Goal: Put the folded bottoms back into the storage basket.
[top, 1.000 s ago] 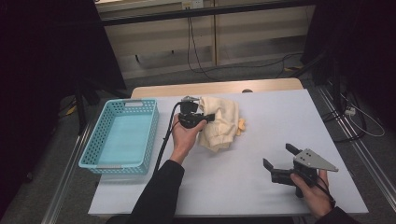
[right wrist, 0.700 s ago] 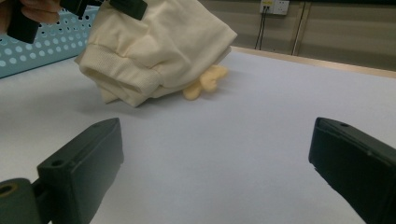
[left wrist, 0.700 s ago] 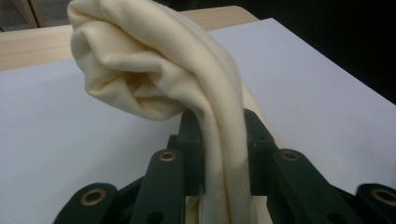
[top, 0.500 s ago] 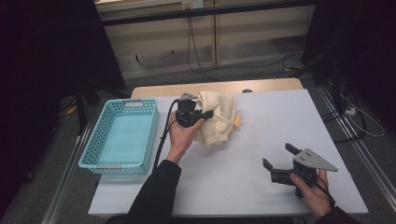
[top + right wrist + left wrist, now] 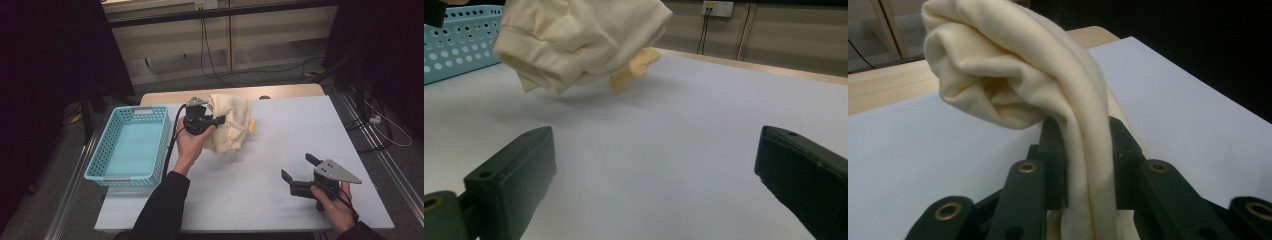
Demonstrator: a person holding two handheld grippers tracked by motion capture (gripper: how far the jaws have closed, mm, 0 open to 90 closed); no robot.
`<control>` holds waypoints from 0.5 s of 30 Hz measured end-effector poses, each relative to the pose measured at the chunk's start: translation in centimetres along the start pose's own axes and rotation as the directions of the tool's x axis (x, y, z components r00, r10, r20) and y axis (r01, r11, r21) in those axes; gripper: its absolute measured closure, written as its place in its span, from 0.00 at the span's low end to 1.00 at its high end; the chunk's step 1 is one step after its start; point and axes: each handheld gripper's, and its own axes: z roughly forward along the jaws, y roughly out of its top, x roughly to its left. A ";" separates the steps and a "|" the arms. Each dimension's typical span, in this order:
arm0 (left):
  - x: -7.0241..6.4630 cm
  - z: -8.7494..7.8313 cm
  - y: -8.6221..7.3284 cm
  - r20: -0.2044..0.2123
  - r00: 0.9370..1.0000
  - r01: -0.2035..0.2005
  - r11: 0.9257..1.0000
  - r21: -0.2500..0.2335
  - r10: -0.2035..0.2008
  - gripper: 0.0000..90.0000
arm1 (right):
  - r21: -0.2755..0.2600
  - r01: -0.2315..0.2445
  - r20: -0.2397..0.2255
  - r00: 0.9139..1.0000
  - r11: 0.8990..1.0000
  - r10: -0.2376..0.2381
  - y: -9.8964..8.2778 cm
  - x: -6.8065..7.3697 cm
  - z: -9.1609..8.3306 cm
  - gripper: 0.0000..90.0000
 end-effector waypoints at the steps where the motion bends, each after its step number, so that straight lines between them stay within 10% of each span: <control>1: 0.0 -0.2 0.1 0.000 1.000 0.001 1.000 -0.004 -0.001 0.82 | 0.000 0.000 0.001 1.000 1.000 0.000 0.0 0.0 0.0 0.03; 15: 0.6 -2.5 0.8 0.000 1.000 -0.010 0.999 -0.039 0.010 0.82 | 0.000 -0.002 0.001 1.000 1.000 0.002 0.0 0.0 0.0 0.03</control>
